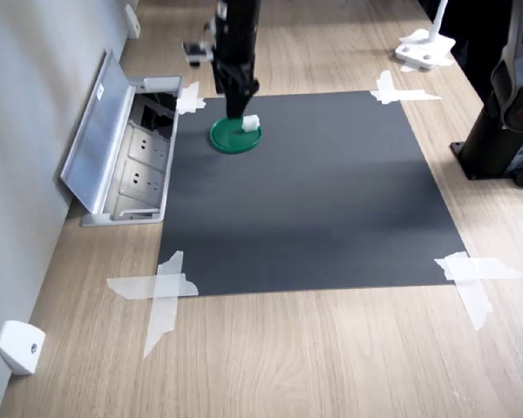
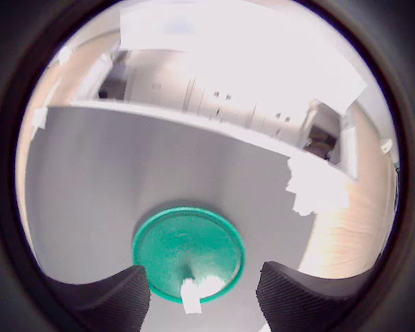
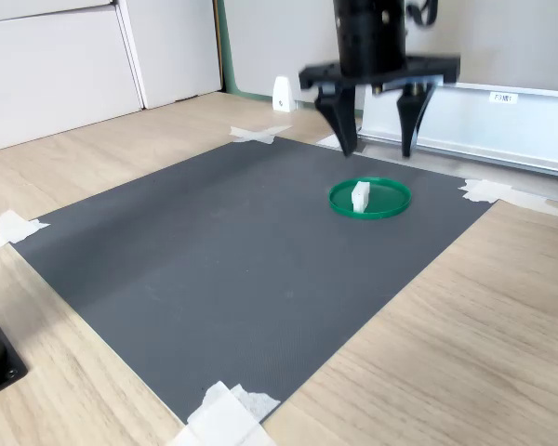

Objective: Grasp a white terminal and put it on the green lid.

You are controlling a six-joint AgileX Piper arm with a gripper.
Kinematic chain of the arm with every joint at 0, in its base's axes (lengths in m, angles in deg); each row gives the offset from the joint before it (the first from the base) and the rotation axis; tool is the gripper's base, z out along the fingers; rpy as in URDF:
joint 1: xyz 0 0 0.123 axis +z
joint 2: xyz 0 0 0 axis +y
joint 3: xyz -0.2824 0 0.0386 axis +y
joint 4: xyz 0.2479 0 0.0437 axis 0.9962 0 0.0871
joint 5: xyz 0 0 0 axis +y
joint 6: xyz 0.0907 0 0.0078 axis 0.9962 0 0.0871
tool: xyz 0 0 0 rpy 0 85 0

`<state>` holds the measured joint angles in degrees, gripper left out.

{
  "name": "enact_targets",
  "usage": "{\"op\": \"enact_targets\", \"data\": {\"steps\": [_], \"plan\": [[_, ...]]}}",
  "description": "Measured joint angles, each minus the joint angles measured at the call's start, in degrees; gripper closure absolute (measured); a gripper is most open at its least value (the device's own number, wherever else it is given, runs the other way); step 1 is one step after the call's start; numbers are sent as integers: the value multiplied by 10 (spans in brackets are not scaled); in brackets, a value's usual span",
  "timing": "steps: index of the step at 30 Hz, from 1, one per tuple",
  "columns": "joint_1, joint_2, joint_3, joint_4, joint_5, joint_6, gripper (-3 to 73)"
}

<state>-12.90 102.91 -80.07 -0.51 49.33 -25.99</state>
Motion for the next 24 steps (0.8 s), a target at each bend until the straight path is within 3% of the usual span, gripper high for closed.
{"op": "enact_targets", "data": {"steps": [5,8,11,13,18,24], "plan": [[0,-91,45,18,1,-2,179],[1,-160,92,29,-17,-4,346],[13,-235,151,31,-76,11,556],[37,-292,195,30,-125,39,648],[113,-437,310,12,-222,118,697],[144,-602,446,5,-313,198,700]]}}
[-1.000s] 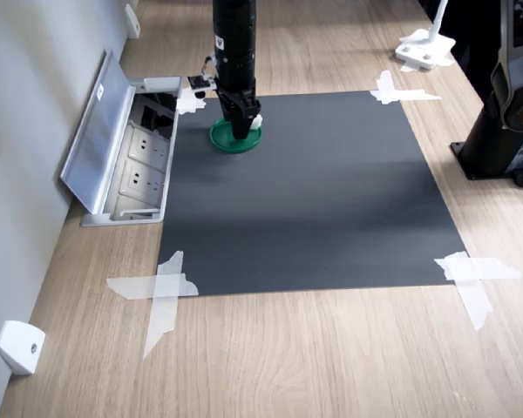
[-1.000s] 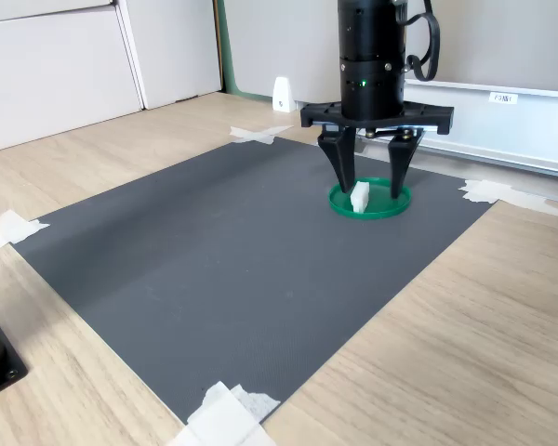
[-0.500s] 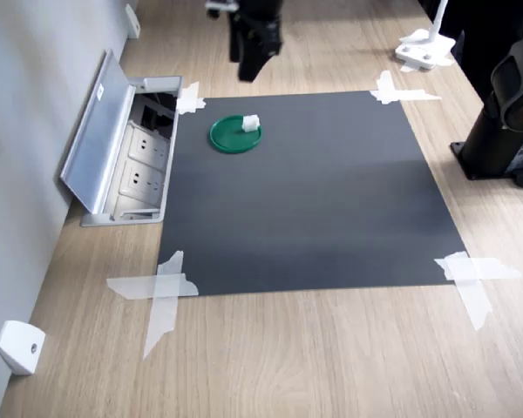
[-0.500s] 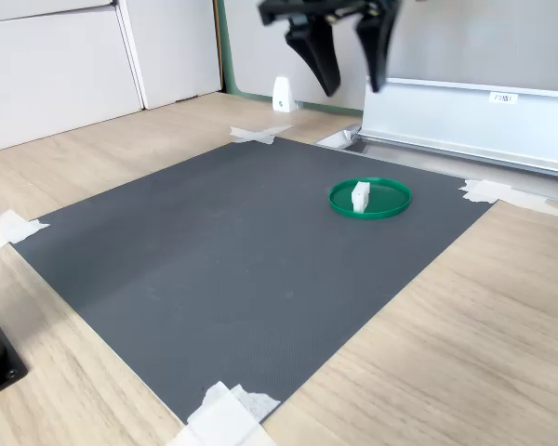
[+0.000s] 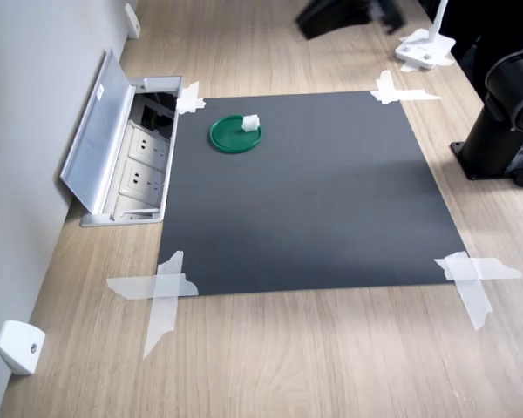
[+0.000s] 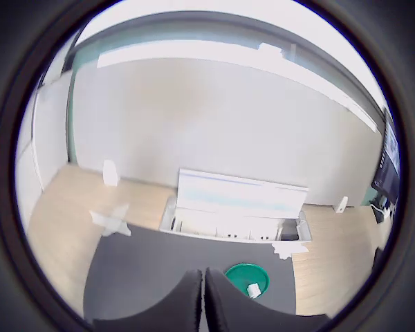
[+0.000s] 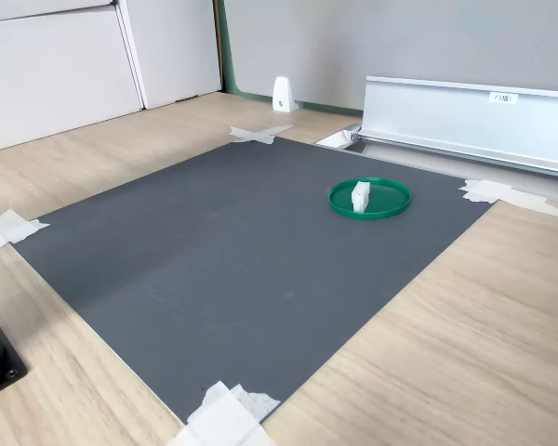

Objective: Grasp a white terminal and put it on the green lid.

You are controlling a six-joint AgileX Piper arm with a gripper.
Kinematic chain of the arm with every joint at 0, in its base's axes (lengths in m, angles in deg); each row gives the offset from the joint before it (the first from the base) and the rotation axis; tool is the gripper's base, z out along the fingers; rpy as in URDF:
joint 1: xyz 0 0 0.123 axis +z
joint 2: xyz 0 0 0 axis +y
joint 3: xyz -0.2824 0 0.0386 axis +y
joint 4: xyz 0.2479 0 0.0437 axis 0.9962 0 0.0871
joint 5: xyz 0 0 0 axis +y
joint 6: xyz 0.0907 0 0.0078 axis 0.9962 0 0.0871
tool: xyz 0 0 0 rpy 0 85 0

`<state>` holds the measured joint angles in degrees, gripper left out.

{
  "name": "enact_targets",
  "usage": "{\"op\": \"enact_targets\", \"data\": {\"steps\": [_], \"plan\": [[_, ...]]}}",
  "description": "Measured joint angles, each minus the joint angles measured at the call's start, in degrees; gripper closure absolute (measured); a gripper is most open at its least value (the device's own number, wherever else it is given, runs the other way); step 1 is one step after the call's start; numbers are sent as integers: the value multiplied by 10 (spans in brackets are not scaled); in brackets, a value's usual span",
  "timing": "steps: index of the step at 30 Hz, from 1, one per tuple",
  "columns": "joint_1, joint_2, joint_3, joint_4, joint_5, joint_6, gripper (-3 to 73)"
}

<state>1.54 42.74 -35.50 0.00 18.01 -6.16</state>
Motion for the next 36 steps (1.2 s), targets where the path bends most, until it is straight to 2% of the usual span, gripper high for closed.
{"op": "enact_targets", "data": {"steps": [6,16,26,36], "plan": [[0,-119,132,-33,-50,25,700],[0,-197,264,-34,-78,87,702],[-36,-349,321,-33,-80,111,702],[-37,-396,345,-34,-46,105,702]]}}
